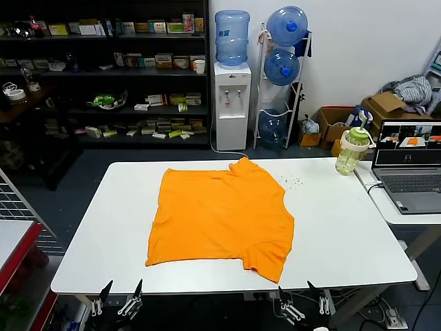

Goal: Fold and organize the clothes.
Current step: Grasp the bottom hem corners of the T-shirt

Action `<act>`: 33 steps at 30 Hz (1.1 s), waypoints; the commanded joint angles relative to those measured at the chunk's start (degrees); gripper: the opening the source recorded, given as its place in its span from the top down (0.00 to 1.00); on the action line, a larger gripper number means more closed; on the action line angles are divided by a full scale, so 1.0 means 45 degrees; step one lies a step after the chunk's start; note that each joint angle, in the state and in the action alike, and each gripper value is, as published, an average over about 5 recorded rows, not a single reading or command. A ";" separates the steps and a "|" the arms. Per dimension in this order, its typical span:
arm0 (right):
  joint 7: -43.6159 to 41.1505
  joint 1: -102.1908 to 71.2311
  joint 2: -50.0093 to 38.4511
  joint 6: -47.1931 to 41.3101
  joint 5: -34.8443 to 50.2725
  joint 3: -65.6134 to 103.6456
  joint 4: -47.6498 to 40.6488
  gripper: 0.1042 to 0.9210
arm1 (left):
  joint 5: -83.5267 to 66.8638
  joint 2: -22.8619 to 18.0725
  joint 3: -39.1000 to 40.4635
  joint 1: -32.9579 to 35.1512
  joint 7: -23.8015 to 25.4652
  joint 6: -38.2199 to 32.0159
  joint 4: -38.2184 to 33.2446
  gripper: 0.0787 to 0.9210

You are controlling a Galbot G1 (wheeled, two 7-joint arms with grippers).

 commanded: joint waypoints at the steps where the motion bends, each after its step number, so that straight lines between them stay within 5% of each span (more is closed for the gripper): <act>1: 0.0363 0.0339 -0.0053 -0.0294 0.0303 -0.0080 0.0020 0.12 | -0.0244 0.0191 0.0077 -0.0769 0.0065 0.0396 -0.0048 0.12; 14: 0.1685 0.3471 0.0005 -0.2153 0.0257 -0.0966 -0.2061 0.12 | -0.1723 0.0844 0.1544 -0.4481 -0.0539 0.3385 0.1930 0.12; 33: 0.1984 0.4663 0.0643 -0.2873 0.0030 -0.1606 -0.3053 0.12 | -0.1755 0.0502 0.2055 -0.5344 -0.0584 0.3449 0.3274 0.12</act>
